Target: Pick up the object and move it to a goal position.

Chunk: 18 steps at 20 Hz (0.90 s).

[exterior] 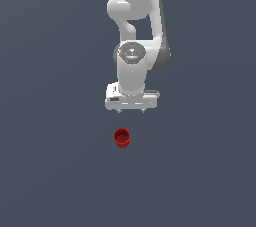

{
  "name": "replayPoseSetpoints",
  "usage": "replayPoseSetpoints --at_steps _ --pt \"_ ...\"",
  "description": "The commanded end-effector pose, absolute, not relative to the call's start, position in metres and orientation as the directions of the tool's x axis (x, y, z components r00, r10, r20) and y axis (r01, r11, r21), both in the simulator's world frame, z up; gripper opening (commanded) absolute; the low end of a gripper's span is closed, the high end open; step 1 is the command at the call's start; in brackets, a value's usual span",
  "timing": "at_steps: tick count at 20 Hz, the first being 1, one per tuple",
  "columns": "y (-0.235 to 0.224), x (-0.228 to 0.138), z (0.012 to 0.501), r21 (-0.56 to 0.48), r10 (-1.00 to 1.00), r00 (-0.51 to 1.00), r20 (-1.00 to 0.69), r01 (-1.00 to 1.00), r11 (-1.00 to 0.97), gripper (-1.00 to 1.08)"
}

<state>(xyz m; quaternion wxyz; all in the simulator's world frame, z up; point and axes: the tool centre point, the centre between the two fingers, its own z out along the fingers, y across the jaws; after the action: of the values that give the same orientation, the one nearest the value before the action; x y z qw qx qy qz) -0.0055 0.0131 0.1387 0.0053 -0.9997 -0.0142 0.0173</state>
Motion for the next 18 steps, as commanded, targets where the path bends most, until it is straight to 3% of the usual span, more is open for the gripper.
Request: replayPoseSetpoints --at_steps 1,18 --pt "0.013 -0.006 0.139 -0.011 0.029 0.999 -0.035 0.028 -1.0 1.0" --pt "0.039 0.0 0.145 -0.02 0.117 0.993 -0.021 0.117 -0.993 1.0"
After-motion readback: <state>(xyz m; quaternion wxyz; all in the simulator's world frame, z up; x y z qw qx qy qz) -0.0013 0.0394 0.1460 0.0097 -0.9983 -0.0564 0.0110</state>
